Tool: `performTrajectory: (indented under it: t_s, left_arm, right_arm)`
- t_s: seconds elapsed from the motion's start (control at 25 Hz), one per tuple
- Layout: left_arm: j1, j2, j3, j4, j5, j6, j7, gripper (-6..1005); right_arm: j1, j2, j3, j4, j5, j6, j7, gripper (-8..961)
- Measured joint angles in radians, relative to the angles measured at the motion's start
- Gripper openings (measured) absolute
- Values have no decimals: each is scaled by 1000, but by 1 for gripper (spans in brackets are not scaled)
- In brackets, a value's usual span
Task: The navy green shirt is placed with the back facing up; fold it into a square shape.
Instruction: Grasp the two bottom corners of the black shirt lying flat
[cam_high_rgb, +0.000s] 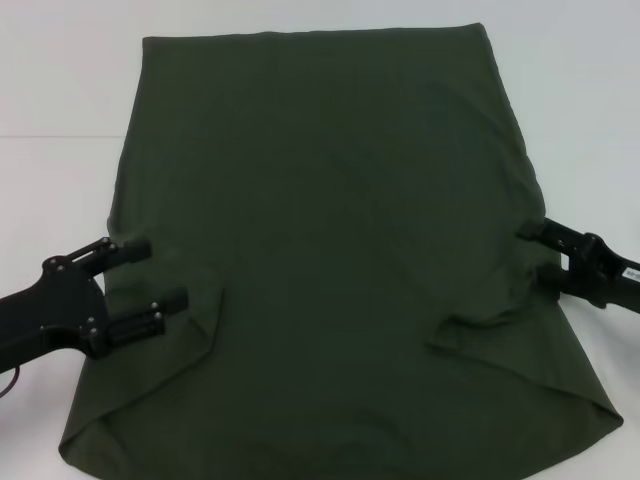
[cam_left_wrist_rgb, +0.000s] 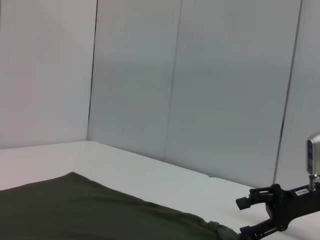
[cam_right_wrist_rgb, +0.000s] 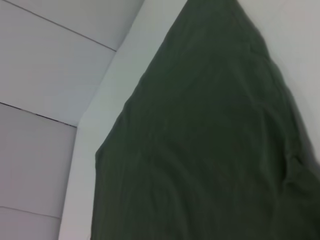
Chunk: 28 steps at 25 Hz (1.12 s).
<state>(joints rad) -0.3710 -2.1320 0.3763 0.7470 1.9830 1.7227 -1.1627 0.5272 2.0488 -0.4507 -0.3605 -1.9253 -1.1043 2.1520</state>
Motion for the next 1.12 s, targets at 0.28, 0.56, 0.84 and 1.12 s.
performTrajectory:
  t_s: [0.28, 0.56, 0.84, 1.12]
  left_arm:
    - [0, 0, -5, 0, 0, 3, 0, 835]
    - [4, 1, -7, 0, 1, 5, 0, 835]
    - [13, 0, -21, 0, 0, 14, 0, 835]
    - [14, -5, -30, 0, 0, 20, 0, 834]
  right_arm:
    - [71, 15, 9, -2, 10, 4, -34, 924]
    - [138, 27, 1, 0, 76, -18, -112, 924]
    - [129, 26, 6, -11, 93, -58, -119, 925]
    - [-38, 15, 11, -12, 155, -113, -123, 924]
